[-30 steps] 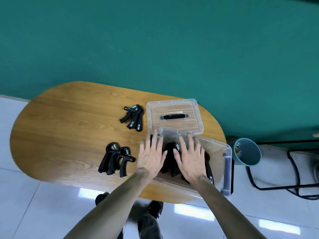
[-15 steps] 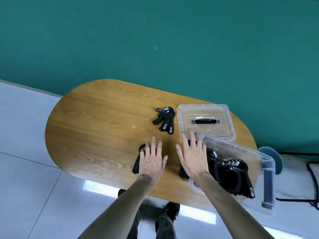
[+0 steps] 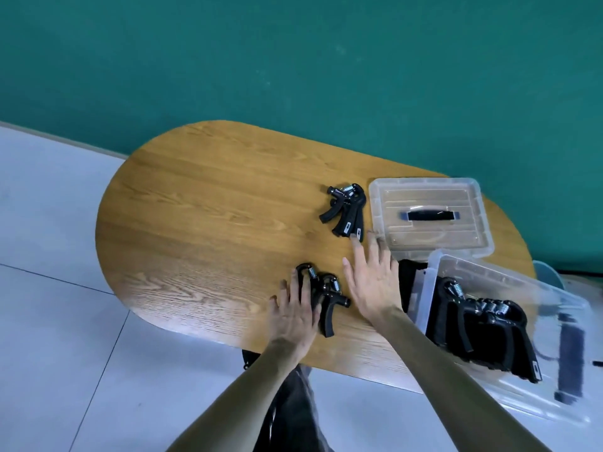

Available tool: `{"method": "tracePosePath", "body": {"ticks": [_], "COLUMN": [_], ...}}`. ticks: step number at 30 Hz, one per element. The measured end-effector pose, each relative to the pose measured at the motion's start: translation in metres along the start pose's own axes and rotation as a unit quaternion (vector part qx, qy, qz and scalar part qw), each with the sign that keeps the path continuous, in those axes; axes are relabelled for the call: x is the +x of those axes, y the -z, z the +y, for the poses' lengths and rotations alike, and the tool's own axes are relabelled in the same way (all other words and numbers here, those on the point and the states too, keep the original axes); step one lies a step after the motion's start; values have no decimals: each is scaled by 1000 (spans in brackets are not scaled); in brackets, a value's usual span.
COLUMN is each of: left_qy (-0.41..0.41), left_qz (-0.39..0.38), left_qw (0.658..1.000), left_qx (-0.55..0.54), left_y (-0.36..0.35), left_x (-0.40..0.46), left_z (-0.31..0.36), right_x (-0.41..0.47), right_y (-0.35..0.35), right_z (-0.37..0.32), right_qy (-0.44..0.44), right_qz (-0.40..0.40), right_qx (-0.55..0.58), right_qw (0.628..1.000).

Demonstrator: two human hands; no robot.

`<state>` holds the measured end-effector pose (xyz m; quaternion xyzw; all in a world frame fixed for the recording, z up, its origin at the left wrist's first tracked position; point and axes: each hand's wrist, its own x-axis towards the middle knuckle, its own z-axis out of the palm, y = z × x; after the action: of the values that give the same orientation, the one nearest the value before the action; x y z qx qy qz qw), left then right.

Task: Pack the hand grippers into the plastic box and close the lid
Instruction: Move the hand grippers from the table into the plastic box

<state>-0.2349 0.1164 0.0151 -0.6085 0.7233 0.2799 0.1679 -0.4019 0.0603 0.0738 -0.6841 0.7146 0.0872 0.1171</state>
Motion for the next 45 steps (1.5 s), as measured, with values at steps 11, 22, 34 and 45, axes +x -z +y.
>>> {"method": "tracePosePath", "body": {"ticks": [11, 22, 34, 45], "left_qy": [-23, -24, -54, -78], "left_qz": [38, 78, 69, 104], "left_qw": [997, 992, 992, 986], "left_qx": [-56, -94, -96, -107], "left_y": [-43, -63, -63, -66], "left_x": [51, 64, 67, 68], "left_z": [7, 6, -1, -5], "right_x": [82, 169, 192, 177], "right_y": [-51, -94, -103, -97], "right_z": [-4, -18, -29, -21], "right_qy": [-34, -103, -141, -109], "right_qz": [-26, 22, 36, 89], "right_qx": [38, 97, 53, 52], "right_qw": [998, 990, 988, 989]}}
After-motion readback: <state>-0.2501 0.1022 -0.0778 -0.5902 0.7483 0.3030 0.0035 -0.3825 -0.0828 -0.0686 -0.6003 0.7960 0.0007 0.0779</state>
